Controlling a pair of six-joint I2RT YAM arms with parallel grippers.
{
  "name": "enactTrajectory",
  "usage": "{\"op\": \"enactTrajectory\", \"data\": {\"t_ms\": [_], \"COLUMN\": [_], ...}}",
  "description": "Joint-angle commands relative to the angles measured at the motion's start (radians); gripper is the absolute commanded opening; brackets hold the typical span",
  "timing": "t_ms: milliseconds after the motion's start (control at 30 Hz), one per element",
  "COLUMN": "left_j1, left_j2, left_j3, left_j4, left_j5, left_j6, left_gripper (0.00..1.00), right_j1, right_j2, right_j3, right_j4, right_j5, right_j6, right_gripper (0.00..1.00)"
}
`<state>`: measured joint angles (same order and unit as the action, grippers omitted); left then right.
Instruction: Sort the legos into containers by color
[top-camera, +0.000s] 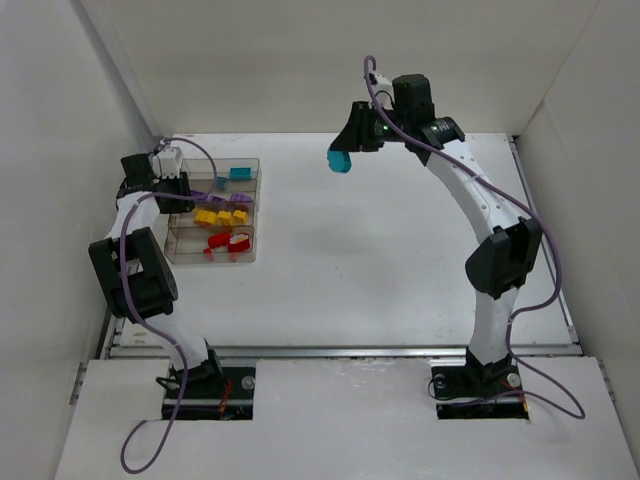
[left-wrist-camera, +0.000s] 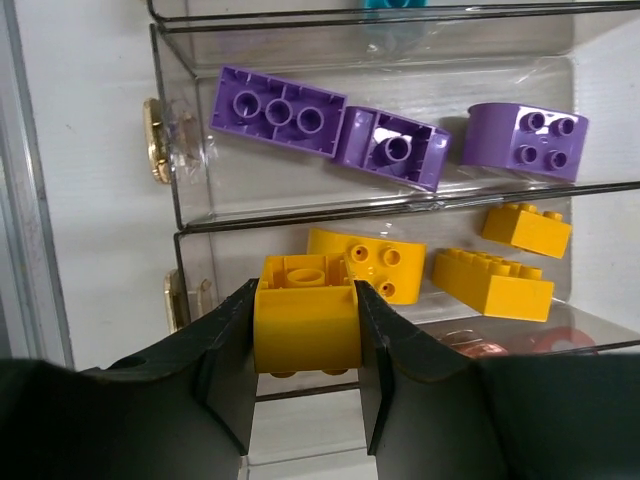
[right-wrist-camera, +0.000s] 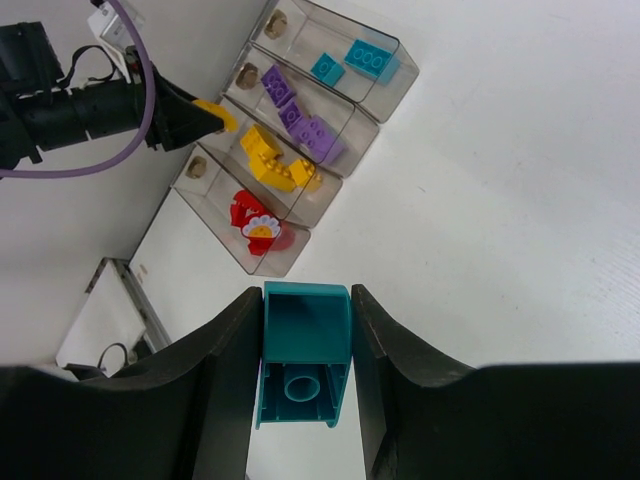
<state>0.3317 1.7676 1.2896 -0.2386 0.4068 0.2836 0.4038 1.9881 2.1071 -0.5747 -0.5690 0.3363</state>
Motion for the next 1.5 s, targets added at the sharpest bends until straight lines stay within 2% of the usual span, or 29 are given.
{"op": "enactTrajectory", "data": {"t_ms": [0, 167, 267, 300, 333, 400, 467, 700, 933, 1000, 1100, 1133, 1167, 1233, 1267, 1300, 1333, 1367, 1433, 1467], "left_j1": [0.006, 0.006, 0.006, 0.006, 0.006, -0.006, -0.016, -0.059, -0.210, -0.296, -0.403, -0.420, -0.431, -0.444, -0.459, -0.468, -0.486, -0.496, -0.511, -0.528], "left_j2": [-0.014, 0.019, 0.030, 0.030, 0.030, 0.009, -0.005, -0.102, -0.221, -0.261, -0.312, -0.322, -0.332, -0.342, -0.342, -0.342, -0.330, -0.330, -0.321, -0.321], "left_j3": [0.045, 0.054, 0.054, 0.054, 0.054, 0.045, 0.045, 0.045, 0.095, 0.096, 0.105, 0.105, 0.114, 0.114, 0.123, 0.123, 0.123, 0.102, 0.080, 0.067], "left_j4": [-0.002, -0.011, -0.024, -0.024, -0.024, -0.024, -0.024, -0.011, -0.002, -0.002, -0.002, 0.014, 0.028, 0.074, 0.100, 0.139, 0.183, 0.290, 0.433, 0.596], "left_j5": [-0.057, -0.112, -0.135, -0.135, -0.135, -0.144, -0.145, -0.117, -0.030, -0.002, 0.124, 0.229, 0.294, 0.438, 0.564, 0.613, 0.659, 0.729, 0.780, 0.803], "left_j6": [0.002, 0.002, 0.002, 0.002, 0.002, 0.002, 0.011, 0.046, 0.118, 0.153, 0.230, 0.230, 0.195, 0.143, 0.108, 0.056, -0.059, -0.123, -0.268, -0.413], "left_gripper": [0.19, 0.27, 0.37, 0.42, 0.55, 0.72, 0.83, 0.81, 0.80, 0.80, 0.87, 0.90, 0.95, 0.98, 0.99, 0.99, 0.99, 0.99, 0.99, 0.99], "right_j1": [-0.006, -0.006, -0.006, -0.006, -0.006, -0.006, -0.006, -0.006, -0.006, -0.006, -0.006, -0.006, -0.006, -0.006, -0.006, -0.006, -0.006, -0.006, 0.015, 0.024], "right_j2": [-0.002, -0.002, -0.011, -0.011, -0.011, -0.020, -0.029, -0.061, -0.091, -0.112, -0.143, -0.175, -0.192, -0.248, -0.268, -0.291, -0.316, -0.366, -0.417, -0.460], "right_j3": [0.053, 0.053, 0.053, 0.053, 0.053, 0.042, 0.033, -0.007, -0.035, -0.035, -0.080, -0.099, -0.117, -0.183, -0.209, -0.237, -0.298, -0.326, -0.389, -0.406], "right_j4": [0.013, 0.013, 0.013, 0.013, 0.013, 0.013, 0.024, 0.042, 0.064, 0.073, 0.125, 0.166, 0.183, 0.223, 0.275, 0.306, 0.338, 0.379, 0.380, 0.389], "right_j5": [-0.019, -0.009, -0.009, 0.000, 0.000, 0.000, 0.000, 0.000, -0.018, -0.019, -0.057, -0.066, -0.075, -0.100, -0.123, -0.178, -0.201, -0.216, -0.216, -0.203], "right_j6": [0.000, 0.010, 0.010, 0.010, 0.010, 0.010, 0.010, 0.010, 0.010, 0.010, 0.010, 0.010, 0.010, -0.009, -0.019, -0.019, -0.035, -0.074, -0.137, -0.198], "right_gripper": [0.00, 0.00, 0.00, 0.00, 0.00, 0.00, 0.00, 0.00, 0.00, 0.00, 0.00, 0.00, 0.00, 0.00, 0.00, 0.00, 0.00, 0.00, 0.00, 0.00]}}
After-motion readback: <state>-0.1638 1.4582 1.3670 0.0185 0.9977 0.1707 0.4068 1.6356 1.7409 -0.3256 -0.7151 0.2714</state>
